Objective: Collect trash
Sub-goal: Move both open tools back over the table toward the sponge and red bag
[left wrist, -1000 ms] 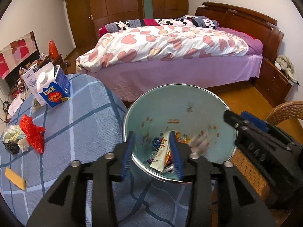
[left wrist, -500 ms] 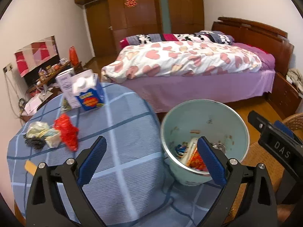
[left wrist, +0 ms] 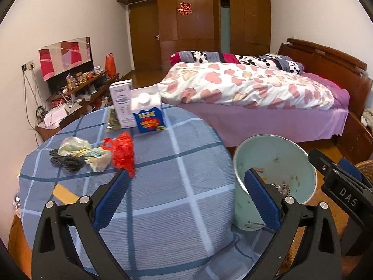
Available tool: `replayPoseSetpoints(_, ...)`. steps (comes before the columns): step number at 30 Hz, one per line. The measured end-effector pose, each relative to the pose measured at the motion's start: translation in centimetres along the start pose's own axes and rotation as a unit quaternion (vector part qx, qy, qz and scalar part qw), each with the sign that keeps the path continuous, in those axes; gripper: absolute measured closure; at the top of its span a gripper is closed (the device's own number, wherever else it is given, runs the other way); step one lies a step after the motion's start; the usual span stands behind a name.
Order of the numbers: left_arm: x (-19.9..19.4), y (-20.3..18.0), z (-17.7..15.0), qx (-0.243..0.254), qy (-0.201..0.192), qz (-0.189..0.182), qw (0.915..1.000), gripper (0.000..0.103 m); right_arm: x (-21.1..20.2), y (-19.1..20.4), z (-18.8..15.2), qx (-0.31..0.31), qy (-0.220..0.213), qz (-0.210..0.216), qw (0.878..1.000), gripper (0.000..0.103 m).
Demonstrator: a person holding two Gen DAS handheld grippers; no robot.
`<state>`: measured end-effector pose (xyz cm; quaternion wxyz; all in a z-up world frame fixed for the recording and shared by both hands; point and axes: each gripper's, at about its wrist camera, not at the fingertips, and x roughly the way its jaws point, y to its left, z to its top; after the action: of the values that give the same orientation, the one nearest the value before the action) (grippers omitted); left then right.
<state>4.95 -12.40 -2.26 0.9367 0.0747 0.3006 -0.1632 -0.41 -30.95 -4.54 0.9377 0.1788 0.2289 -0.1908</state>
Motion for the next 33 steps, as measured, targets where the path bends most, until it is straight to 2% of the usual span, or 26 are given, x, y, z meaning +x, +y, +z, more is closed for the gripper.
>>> replayPoseSetpoints(19, -0.7, 7.9, -1.6, -0.054, 0.020, 0.060, 0.9965, 0.006, 0.3, 7.3, -1.4, -0.042, 0.021, 0.061, 0.997, 0.010)
replayPoseSetpoints(33, 0.3, 14.6, -3.8, -0.096, 0.046, 0.113, 0.9879, 0.006, 1.8, 13.4, -3.0, -0.091, 0.047, 0.114, 0.988, 0.010)
